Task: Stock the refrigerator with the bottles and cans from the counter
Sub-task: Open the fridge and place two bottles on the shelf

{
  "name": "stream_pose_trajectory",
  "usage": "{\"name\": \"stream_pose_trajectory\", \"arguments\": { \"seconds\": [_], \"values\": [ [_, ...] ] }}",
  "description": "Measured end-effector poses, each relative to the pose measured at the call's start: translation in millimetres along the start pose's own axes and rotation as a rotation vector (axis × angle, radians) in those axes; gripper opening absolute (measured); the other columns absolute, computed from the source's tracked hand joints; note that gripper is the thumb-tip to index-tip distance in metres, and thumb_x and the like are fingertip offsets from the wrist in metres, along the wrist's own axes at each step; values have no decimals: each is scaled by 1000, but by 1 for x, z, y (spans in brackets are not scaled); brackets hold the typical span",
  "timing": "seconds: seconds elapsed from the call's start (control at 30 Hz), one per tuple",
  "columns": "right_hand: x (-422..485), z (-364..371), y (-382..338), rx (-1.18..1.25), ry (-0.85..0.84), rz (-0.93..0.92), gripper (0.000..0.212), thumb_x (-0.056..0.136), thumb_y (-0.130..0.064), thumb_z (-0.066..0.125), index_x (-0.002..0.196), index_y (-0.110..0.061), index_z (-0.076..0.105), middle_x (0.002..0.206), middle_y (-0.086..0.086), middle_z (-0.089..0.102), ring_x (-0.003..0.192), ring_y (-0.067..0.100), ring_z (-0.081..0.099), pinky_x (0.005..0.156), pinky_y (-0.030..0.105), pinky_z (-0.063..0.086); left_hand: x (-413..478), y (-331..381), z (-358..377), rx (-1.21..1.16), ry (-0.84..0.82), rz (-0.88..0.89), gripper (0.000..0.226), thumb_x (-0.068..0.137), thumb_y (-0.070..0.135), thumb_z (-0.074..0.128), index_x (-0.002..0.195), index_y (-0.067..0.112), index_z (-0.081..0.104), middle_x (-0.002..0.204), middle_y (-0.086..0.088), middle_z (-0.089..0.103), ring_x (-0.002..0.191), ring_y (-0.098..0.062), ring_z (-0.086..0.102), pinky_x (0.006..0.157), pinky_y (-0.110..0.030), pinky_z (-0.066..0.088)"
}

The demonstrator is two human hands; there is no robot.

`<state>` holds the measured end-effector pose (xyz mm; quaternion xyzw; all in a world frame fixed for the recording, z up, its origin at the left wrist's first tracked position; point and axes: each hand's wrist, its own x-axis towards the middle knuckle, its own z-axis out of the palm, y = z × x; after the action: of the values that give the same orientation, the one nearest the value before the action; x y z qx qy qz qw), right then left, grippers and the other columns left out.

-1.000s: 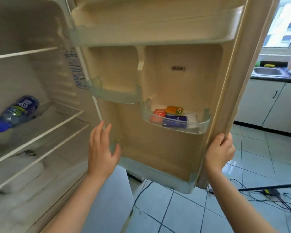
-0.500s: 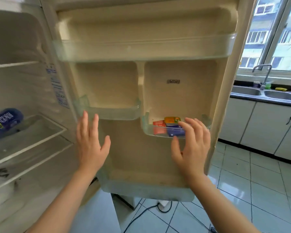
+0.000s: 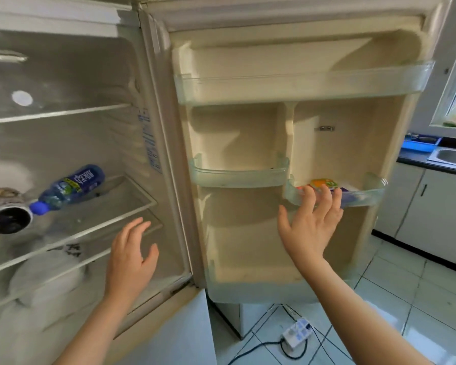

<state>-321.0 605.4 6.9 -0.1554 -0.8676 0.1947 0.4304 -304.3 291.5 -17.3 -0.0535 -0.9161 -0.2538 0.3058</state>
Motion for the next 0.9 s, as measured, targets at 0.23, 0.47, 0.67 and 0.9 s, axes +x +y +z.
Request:
{"name": "stream_pose_trajectory", "arguments": {
  "seconds": [0.23, 0.47, 0.67, 0.9],
  "values": [
    [18, 17, 10, 76, -58, 4, 62, 79, -33, 62, 132, -6, 44, 148, 21, 29, 143, 39, 11, 107, 55, 21, -6, -19, 0, 30, -66, -88, 44, 82, 3, 65, 124, 7, 55, 128, -8, 54, 120, -27, 50, 99, -38, 39],
    [26, 6, -2, 206, -89, 74, 63, 81, -30, 51, 137, -3, 38, 151, 21, 23, 144, 35, 7, 113, 54, 12, -17, -49, -13, 88, -39, -167, 42, 83, 8, 66, 124, 10, 56, 124, -5, 57, 117, -25, 52, 96, -35, 40],
    [-45, 27, -92, 642, 14, -360, 41, 78, -15, 51, 115, 4, 51, 136, 27, 39, 138, 37, 24, 115, 43, 18, -21, -92, -50, 140, 104, -280, 37, 83, 7, 65, 119, 12, 58, 121, -5, 58, 115, -26, 51, 94, -35, 39],
    [-68, 88, -202, 755, -442, -645, 36, 78, -17, 58, 112, -6, 59, 127, 9, 52, 127, 24, 42, 107, 32, 31, 28, -162, -91, 156, 373, -486, 30, 86, 9, 63, 115, 1, 61, 117, -18, 58, 112, -32, 51, 96, -37, 37]
  ]
}}
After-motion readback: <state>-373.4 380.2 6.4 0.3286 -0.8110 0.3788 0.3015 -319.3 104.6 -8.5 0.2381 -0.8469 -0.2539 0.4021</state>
